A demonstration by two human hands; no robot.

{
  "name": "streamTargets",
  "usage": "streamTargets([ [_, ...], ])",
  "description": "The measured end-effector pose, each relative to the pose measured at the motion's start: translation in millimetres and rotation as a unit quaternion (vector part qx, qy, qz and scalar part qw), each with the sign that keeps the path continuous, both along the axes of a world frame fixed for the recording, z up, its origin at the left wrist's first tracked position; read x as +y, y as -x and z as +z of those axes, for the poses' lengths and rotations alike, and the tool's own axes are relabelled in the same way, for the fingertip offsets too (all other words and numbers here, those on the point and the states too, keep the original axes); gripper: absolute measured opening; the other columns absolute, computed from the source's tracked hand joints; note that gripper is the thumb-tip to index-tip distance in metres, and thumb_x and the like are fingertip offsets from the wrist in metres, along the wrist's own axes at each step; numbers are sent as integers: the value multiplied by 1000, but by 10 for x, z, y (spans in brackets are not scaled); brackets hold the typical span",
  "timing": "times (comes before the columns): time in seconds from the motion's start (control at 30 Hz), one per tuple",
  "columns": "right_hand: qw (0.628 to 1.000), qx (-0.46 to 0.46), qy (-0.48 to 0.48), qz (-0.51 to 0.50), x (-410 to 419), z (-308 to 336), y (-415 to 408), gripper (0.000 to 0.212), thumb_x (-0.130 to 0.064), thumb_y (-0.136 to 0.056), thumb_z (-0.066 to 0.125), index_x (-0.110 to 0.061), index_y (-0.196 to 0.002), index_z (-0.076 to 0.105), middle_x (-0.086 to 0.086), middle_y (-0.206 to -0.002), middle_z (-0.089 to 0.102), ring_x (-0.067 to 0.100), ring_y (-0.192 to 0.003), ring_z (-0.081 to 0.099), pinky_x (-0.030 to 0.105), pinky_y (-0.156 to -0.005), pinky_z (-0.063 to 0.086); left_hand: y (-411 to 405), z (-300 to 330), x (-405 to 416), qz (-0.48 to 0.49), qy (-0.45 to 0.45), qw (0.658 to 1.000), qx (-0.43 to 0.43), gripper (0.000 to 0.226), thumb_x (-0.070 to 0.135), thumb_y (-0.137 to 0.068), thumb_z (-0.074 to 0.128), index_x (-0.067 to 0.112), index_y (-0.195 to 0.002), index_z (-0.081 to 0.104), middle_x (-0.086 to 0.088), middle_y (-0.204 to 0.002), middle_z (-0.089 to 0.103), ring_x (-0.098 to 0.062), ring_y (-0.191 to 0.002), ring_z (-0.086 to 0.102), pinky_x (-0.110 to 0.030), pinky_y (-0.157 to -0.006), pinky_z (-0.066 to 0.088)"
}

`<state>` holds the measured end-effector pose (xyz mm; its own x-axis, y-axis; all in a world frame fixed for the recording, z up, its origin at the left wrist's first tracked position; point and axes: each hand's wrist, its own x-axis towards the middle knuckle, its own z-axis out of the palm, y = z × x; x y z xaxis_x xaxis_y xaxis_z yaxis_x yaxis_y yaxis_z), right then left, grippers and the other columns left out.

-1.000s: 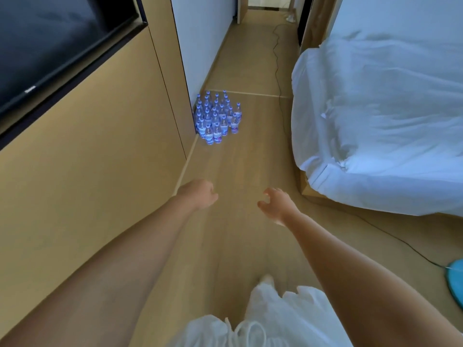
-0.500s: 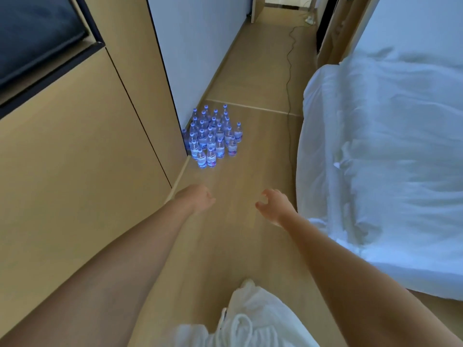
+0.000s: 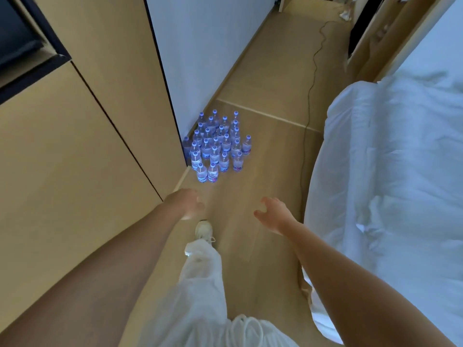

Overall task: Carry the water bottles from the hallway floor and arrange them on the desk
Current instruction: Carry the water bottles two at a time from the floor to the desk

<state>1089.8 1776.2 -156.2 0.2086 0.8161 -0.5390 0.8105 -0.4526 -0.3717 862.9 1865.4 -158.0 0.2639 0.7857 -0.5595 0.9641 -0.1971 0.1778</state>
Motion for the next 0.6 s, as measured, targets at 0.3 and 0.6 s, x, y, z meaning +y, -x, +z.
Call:
streamTargets([
  [0.3,998,29,53,-33,2021,-505,-169,52,-32,-92,54,-10,-138,40,9,-141,43,27,-127,44,29,-102,34,-301,-563,2088,-17,43,999,-5,28,37,-92,42,18,-109,56,-3,-113,58,-23,-100,54,-27,-73,37],
  [0.6,989,53,129,47,3476,-1548,2,53,-32,-93,52,-12,-140,37,7,-141,40,24,-129,37,28,-104,29,-266,-1748,3457,3,154,987,46,41,41,-93,43,17,-124,49,-4,-127,54,-24,-114,53,-31,-87,43],
])
